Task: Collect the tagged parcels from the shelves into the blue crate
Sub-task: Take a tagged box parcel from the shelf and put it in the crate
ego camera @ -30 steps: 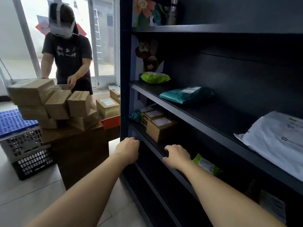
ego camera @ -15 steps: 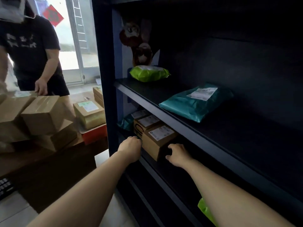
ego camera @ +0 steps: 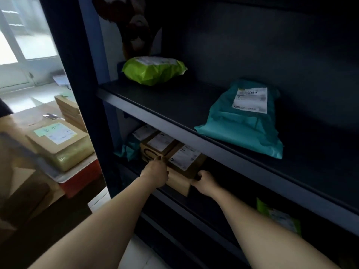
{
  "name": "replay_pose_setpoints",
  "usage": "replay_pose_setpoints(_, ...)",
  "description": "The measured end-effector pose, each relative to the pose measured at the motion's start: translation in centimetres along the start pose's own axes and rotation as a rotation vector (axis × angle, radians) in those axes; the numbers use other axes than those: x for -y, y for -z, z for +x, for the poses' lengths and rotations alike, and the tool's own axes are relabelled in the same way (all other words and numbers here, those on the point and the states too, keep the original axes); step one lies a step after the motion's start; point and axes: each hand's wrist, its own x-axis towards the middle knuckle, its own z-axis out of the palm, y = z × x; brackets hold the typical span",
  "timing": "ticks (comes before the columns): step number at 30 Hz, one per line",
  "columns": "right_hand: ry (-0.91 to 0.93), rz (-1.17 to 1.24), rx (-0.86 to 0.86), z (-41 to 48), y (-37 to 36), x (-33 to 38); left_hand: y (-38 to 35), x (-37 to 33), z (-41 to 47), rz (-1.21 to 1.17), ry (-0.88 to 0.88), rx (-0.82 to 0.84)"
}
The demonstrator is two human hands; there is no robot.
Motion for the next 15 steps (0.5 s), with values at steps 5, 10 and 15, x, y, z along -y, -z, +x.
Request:
replay_pose_setpoints(5, -0.184, 0.249, -0.084, 0.4, -1.8, 1.6, 0.7, 1.6, 1.9, -0.207, 0.003, 0.087)
replay_pose_setpoints(10, -0.298, 0.367, -0.256, -0.3, -3.0, 0.8, 0.0, 2.7, 2.5, -0.435, 0.007, 0.113)
replay_pose_setpoints(15, -0.348, 0.554, -0.367, -2.6, -3.8, -1.5, -2.3, 2.8, 1.3, -0.586, 0.008, 0.127)
